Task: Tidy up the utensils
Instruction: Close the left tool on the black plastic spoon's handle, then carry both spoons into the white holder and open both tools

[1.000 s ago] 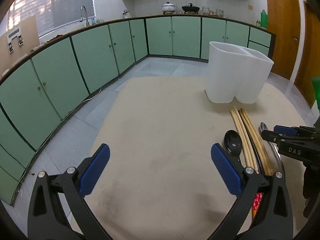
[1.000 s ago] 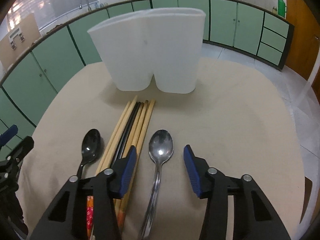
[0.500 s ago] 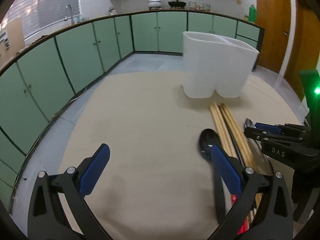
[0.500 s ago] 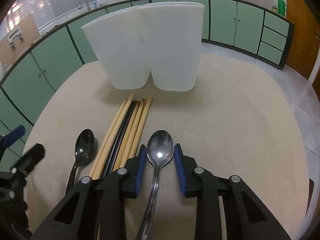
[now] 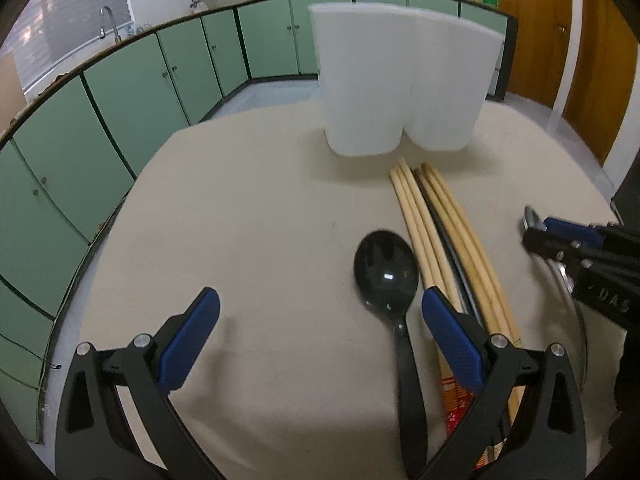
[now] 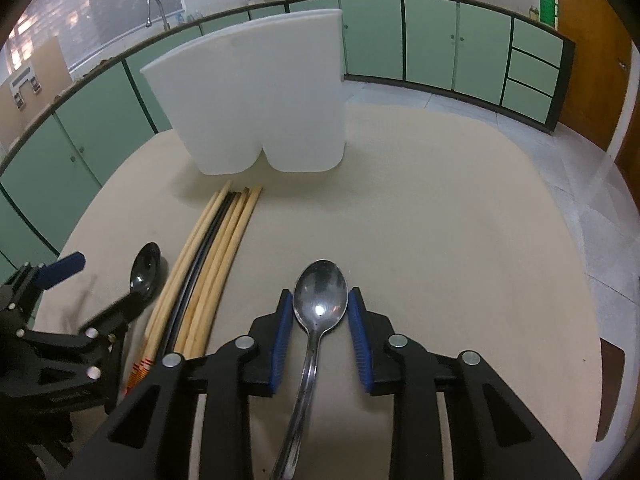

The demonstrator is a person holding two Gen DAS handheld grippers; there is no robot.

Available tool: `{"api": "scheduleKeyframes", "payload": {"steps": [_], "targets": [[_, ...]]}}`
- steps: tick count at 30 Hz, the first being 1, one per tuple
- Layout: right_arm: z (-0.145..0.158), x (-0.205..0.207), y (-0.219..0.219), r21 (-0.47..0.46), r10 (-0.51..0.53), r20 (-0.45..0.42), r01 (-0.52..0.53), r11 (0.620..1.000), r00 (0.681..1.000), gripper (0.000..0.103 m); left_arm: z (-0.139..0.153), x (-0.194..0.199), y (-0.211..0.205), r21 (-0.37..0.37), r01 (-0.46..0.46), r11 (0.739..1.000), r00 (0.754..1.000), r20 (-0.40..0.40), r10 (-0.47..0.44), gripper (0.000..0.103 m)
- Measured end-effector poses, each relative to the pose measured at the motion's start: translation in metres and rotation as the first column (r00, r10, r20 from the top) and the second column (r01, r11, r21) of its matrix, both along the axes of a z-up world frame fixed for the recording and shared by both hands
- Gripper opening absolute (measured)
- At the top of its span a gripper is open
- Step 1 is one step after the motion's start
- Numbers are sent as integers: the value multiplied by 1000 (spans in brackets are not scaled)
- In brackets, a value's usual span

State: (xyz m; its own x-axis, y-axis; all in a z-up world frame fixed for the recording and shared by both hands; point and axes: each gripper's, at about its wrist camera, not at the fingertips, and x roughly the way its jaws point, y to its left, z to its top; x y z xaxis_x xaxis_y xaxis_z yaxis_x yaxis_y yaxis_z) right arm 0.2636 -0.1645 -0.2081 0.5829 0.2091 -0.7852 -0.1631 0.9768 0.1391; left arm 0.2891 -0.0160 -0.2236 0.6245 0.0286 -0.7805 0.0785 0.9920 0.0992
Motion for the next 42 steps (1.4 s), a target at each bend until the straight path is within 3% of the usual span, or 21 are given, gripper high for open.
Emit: {"api": "scheduleKeyframes", "payload": {"steps": [7,13,18,30,36,38,39,42], "targets": [[-2,-2,-7,16,-2,4,2,1000,1000,28,-10,8,-4,-11,5,1000,999,-47,-5,99],[-2,-3,-9,15,-2,5,2,1000,1000,28,-9,3,3,-2,-35,999,999,-41,35,99],[-2,-3,-5,-17,8,10,-8,1000,1000,29,-2,2,-4,4,-11,1000,1000,-25,11,98],[-2,10,2,-11,16,-6,-17,1000,1000,30,1,31,0,-75,-50,996,997,-70,45,97],[-5,10,4,-25,18,0,-18,1000,1000,28,3,27,-3,-120,-30,992,997,-68,21,60],[-5,8,4,-21,19,2,-19,1000,1000,28,6,25,-4,-145,-11,989,998,-59,2,39],[-4,7,3,-17,17,3,-17,1000,1000,28,6,23,-3,-154,-5,988,998,-57,-4,35],[-3,3,0,-7,7,16,-7,1000,1000,28,10,20,-4,-192,13,981,999,-47,-22,35]]}}
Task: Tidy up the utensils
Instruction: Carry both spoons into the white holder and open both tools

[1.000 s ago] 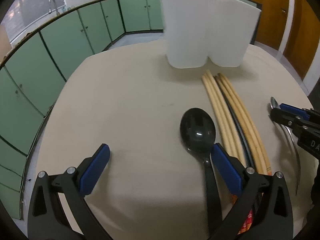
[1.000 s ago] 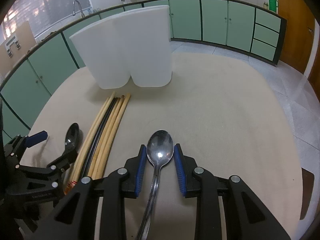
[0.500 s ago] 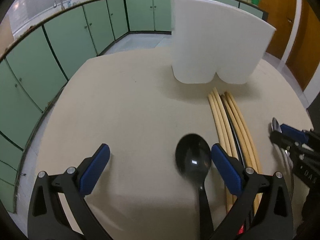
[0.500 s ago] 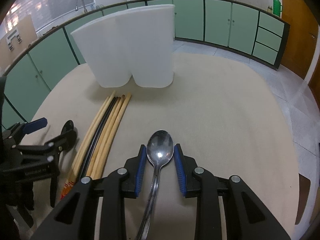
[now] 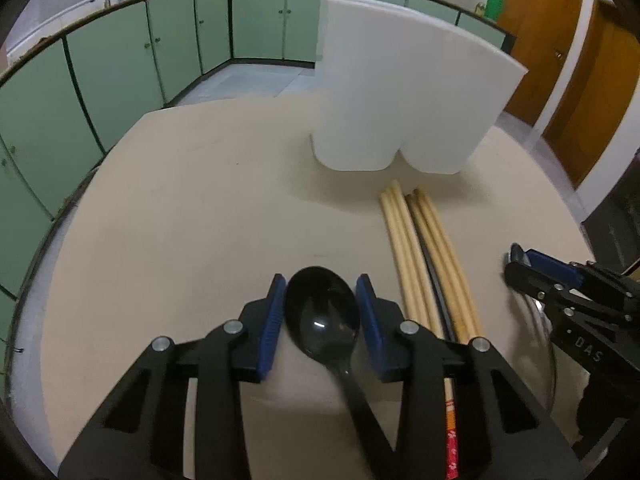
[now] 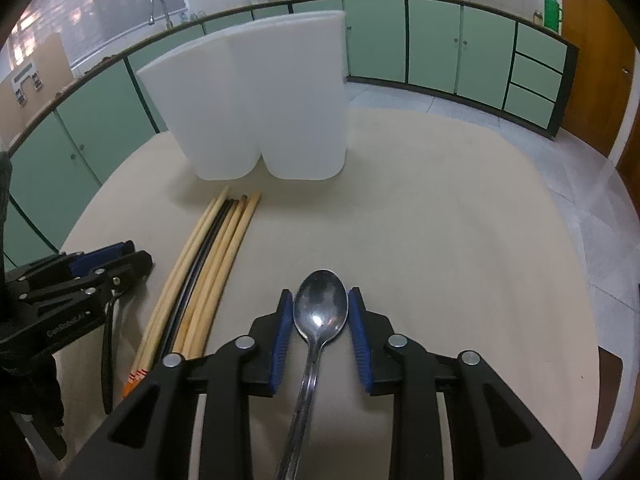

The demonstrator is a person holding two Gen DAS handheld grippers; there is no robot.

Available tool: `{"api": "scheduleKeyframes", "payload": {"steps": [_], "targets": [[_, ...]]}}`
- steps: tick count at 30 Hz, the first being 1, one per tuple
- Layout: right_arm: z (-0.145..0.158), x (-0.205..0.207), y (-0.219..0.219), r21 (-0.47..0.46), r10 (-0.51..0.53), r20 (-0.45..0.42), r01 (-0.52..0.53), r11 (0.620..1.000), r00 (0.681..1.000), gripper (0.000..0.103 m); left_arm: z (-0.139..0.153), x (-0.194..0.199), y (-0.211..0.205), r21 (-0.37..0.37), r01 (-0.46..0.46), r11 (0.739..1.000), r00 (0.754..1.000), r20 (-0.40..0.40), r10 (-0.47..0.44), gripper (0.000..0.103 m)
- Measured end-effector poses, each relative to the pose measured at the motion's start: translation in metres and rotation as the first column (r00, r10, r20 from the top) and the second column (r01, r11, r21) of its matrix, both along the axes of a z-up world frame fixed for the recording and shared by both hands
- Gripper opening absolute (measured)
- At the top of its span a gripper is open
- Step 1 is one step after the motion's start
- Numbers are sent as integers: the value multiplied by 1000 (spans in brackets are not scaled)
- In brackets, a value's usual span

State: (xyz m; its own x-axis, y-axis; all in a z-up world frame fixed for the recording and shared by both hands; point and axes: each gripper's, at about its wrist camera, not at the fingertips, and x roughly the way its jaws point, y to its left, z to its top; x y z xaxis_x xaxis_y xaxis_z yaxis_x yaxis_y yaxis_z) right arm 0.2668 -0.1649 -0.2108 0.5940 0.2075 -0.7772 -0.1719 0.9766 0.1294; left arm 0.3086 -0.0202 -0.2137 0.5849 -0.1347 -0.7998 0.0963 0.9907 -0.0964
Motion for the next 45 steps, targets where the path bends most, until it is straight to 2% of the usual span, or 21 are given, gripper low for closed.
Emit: {"api": "scheduleKeyframes", "payload": {"steps": [4,7,10,14,24,28,30,33,36,40,42,45], "targets": [[12,-14,-9,49,-8,90,3,999,996,28,11,-18,-1,-23,18,1000,996,91,-16,35],[24,-25,-17,88,-17,174,2,996,985,28,24,-24,6,-24,21,999,981,193,-16,35],[40,-31,-21,115,-19,249,-10,993,968,28,42,-25,5,-10,20,1000,954,300,-16,35],[54,-33,-23,135,-15,311,-29,990,950,28,55,-33,-1,5,23,1000,918,395,-23,35],[81,-23,-34,215,-33,388,-55,975,921,28,84,-28,-10,8,14,1000,845,534,-16,35],[109,-13,-38,234,-31,442,-82,969,897,28,113,-14,-10,-2,17,1000,802,598,-12,35],[124,-3,-38,236,-28,468,-95,967,884,28,133,-1,-16,-2,18,1000,765,644,-13,35],[154,16,-35,224,-27,524,-107,969,851,28,157,20,-26,-2,28,1000,723,690,-19,35],[173,40,-36,238,-47,554,-104,966,831,28,173,42,-37,6,29,1000,694,719,-24,35],[184,73,-33,233,-67,572,-84,969,818,28,177,72,-47,21,3,1000,683,730,-17,35],[182,86,-27,197,-68,584,-59,979,809,28,171,87,-51,26,-6,1000,695,719,-14,35],[173,101,-22,172,-67,576,-40,984,814,28,160,101,-53,41,-13,999,711,703,-20,35]]}}
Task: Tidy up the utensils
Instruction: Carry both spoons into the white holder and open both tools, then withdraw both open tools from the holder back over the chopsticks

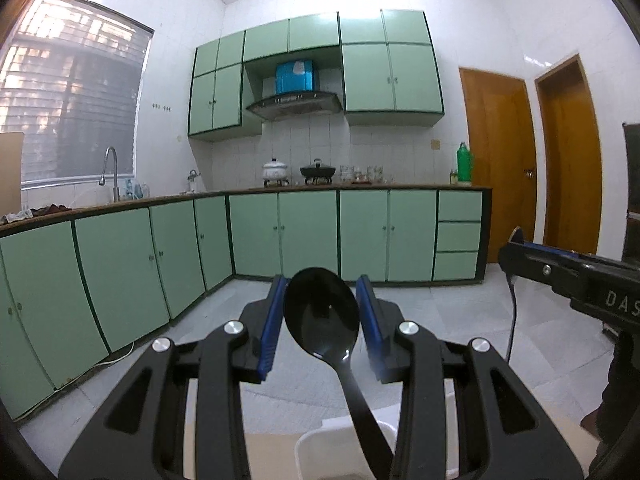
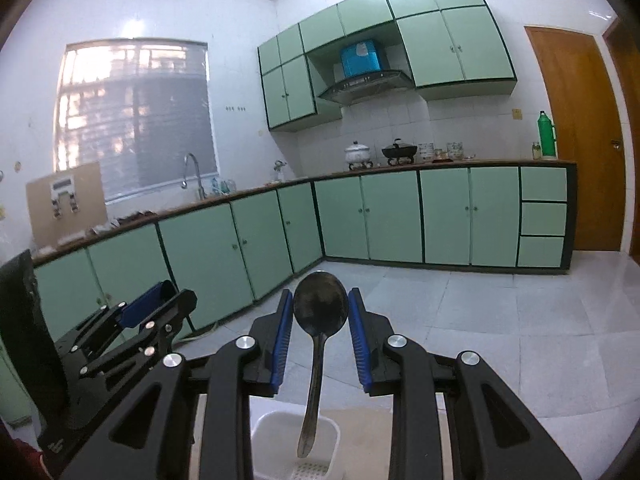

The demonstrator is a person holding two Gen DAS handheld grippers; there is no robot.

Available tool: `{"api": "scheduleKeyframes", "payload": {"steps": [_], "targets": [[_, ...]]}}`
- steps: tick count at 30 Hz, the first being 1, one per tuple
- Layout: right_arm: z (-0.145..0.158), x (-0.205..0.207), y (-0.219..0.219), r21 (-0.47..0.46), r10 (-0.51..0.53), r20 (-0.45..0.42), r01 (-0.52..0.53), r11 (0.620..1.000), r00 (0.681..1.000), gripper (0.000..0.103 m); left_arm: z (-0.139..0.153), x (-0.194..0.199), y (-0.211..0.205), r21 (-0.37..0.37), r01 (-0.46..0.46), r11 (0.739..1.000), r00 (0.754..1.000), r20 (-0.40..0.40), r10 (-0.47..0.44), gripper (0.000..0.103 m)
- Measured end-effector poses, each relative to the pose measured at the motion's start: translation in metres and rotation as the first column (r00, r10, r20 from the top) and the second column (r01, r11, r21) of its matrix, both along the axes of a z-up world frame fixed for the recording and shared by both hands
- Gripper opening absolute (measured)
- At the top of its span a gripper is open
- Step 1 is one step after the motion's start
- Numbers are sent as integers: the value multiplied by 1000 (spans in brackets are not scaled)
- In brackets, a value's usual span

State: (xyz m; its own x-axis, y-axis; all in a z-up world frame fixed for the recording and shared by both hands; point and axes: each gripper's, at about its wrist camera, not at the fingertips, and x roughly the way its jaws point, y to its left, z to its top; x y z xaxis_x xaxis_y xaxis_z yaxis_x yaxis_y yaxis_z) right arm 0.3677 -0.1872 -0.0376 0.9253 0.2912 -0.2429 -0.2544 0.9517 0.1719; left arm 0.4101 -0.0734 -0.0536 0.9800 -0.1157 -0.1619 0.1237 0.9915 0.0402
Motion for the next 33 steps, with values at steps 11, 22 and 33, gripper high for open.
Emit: {"api": "scheduleKeyframes", "payload": {"steps": [11,22,33], "targets": [[-43,18,0,9,11,-128,-10,1000,992,29,-26,9,13,5,-1,1000,998,-62,2,42],[-37,-14,-14,23,-16,-158,20,1000,987,56,-13,-32,37,-30,-36,999,995,-91,33,63],[-71,-117,-23,-9,-66,-276,66,998,959,86,-52,-137,66,-14,-56,998,945,-323,49,87]]}}
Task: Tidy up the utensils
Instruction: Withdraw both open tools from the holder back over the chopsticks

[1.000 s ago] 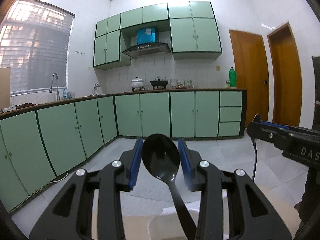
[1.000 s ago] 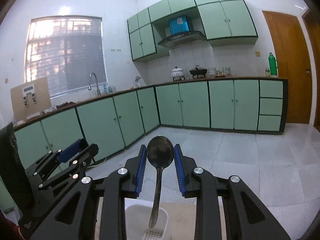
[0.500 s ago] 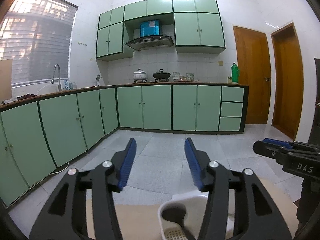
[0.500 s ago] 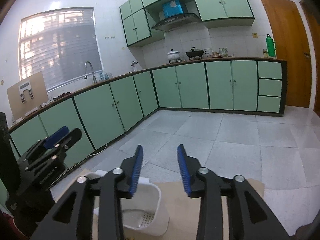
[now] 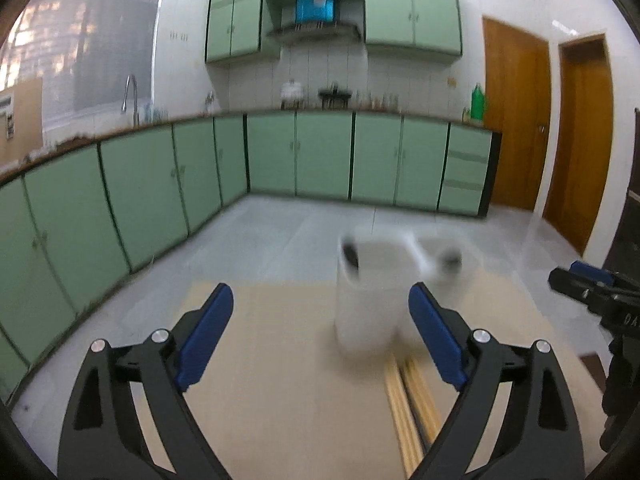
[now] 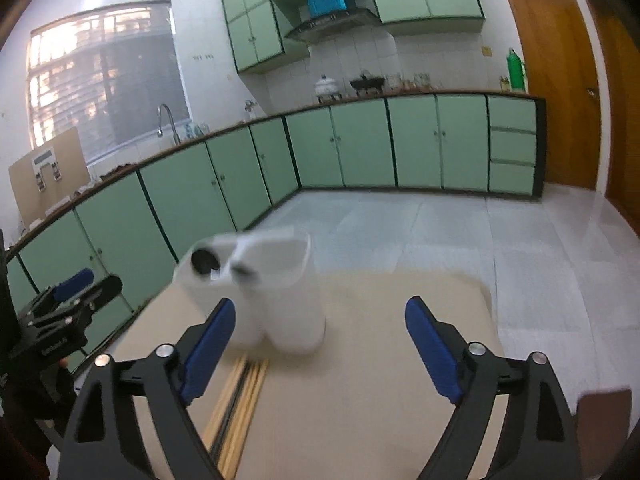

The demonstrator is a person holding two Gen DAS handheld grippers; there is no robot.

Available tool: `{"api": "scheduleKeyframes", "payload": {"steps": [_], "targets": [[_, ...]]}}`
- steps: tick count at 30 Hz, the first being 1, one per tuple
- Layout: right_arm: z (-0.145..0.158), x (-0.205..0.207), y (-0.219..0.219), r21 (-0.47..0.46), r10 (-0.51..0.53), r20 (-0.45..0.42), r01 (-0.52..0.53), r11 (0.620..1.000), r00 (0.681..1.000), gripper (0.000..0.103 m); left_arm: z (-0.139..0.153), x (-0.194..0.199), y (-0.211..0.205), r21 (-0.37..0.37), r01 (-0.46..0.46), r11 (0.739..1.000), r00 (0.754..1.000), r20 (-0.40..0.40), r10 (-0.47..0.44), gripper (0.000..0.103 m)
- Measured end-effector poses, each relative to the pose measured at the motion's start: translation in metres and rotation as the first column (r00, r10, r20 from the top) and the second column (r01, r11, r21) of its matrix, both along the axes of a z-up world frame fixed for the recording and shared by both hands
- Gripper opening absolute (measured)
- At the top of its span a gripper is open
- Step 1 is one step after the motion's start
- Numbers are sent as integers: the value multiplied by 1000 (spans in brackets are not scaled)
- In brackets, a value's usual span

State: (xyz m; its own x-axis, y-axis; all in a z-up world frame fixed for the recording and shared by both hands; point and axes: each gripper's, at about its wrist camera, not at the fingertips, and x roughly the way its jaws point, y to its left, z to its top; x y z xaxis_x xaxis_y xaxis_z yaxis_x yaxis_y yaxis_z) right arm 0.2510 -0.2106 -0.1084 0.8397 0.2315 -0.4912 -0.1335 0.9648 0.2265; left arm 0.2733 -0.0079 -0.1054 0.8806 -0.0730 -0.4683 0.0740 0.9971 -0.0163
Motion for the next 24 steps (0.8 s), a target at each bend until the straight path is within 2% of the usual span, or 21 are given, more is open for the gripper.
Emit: {"api": "scheduleKeyframes", "payload": {"steps": [4,7,12,17,21,24], "targets": [[-22,-37,2,-15,-11,-63,10,1000,998,86,-31,-34,5,36,-4,999,994,-112,8,88],[-43,-64,9,-52,-29,-114,24,998,993,86,-57,-59,9,56,-3,998,979,-204,15,88],[-76,-102,29,-73,-7,-201,-8,997,980,77,-85,-84,13,54,6,999,953,-302,11,88],[-100,-122,52,-95,34,-271,-62,994,962,66,-100,-97,12,63,10,998,935,-355,13,88],[-110,-131,63,-91,58,-320,-91,992,946,64,-105,-99,20,80,-2,997,926,-376,33,88],[-112,-134,67,-124,47,-322,-92,988,946,64,-107,-98,27,71,-8,997,920,-391,35,89]]}}
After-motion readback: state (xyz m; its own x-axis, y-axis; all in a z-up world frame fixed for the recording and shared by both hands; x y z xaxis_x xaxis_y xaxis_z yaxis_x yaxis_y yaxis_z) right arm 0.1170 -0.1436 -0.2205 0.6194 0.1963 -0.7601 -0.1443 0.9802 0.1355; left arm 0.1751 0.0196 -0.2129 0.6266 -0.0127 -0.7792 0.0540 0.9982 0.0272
